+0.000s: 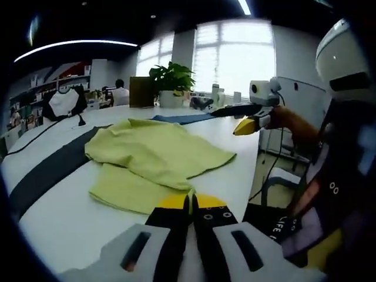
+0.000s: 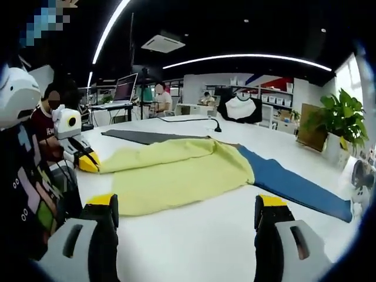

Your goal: Fold the garment on the visible template until the final outline fits inside the template.

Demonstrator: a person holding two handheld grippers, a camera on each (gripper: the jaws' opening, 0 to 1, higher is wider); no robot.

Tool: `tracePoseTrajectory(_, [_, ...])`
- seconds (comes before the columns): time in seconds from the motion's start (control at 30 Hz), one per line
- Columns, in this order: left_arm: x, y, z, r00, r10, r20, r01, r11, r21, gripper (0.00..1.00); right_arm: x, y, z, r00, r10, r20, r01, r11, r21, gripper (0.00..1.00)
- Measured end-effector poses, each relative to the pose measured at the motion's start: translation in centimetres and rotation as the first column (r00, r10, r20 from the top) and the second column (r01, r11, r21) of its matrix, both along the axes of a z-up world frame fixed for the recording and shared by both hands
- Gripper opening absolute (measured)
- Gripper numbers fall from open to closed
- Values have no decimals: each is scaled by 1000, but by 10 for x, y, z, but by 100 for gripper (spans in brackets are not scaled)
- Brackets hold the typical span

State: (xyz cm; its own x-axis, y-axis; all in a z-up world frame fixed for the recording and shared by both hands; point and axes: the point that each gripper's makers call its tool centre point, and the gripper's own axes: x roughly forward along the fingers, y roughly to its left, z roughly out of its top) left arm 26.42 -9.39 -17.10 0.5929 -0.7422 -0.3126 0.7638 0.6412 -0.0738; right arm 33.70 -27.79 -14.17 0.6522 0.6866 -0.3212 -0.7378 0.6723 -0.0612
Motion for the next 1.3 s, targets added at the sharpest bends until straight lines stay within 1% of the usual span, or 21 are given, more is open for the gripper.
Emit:
tracePoseTrajectory(0.13, [4,9,19,998,44,48,-42,998,-54,3,-5,11,-2,1000,17,-2,-17,1000,17,99])
tracePoseTrajectory(0.23, [9,18,30,995,79,57,-74,994,-85,2,-8,17,-3,1000,31,8,-31,999,23,99])
tracePoseTrajectory(0.3, [11,22,37,994,102,42,-95,986,-137,2,-8,19,-1,999,30,13,-30,999,36,99])
tracePoseTrajectory(0.33, [11,23,38,994,101,46,-94,987,-130,2,-8,20,-1,1000,29,9,-29,999,41,96])
tracePoseTrajectory(0.37, [13,26,40,991,117,59,-109,986,-127,2,-10,22,-2,999,35,4,-35,998,44,95])
tracePoseTrajectory(0.4, [14,28,42,990,126,69,-117,985,-126,2,-11,24,-2,999,41,2,-41,998,43,95])
tracePoseTrajectory(0.53, [17,33,53,984,154,84,-140,977,-159,2,-14,30,-4,999,53,-3,-53,998,43,96])
tracePoseTrajectory(0.6, [22,39,61,975,195,104,-173,966,-191,2,-15,35,-5,998,60,-7,-60,997,47,96])
tracePoseTrajectory(0.67, [23,45,66,971,218,102,-192,957,-218,2,-18,42,-4,997,79,2,-79,995,60,96])
tracePoseTrajectory(0.7, [24,49,71,965,235,117,-203,951,-231,2,-19,46,-5,996,84,-4,-83,994,67,96])
tracePoseTrajectory(0.8, [26,58,77,958,262,118,-225,940,-258,2,-21,54,-9,995,102,-13,-101,993,58,92])
tracePoseTrajectory(0.87, [26,61,79,955,271,119,-233,937,-261,2,-23,60,-11,993,115,-15,-114,992,55,91])
tracePoseTrajectory(0.9, [28,65,82,949,290,123,-249,930,-270,2,-23,62,-12,992,122,-18,-121,991,55,90])
tracePoseTrajectory(0.93, [28,67,83,948,295,121,-253,927,-276,2,-24,64,-13,992,127,-22,-126,991,55,88])
tracePoseTrajectory(0.97, [28,68,84,949,295,110,-253,923,-290,2,-25,68,-14,990,136,-23,-135,989,56,87])
tracePoseTrajectory(1.03, [30,73,85,943,319,98,-275,909,-312,2,-26,73,-16,988,150,-31,-148,987,54,86])
tracePoseTrajectory(1.07, [31,75,84,942,326,82,-285,903,-321,2,-27,75,-18,987,154,-43,-152,987,50,85])
tracePoseTrajectory(1.1, [33,78,83,937,341,72,-301,895,-329,2,-27,77,-20,986,157,-47,-155,987,45,85])
tracePoseTrajectory(1.17, [34,82,83,934,350,66,-310,890,-334,2,-27,79,-24,985,163,-50,-161,986,30,82])
tracePoseTrajectory(1.23, [34,86,83,929,364,61,-323,882,-344,2,-27,79,-27,984,164,-66,-163,986,28,79])
tracePoseTrajectory(1.3, [35,88,84,928,368,57,-327,879,-346,2,-27,79,-29,983,164,-76,-163,986,26,74])
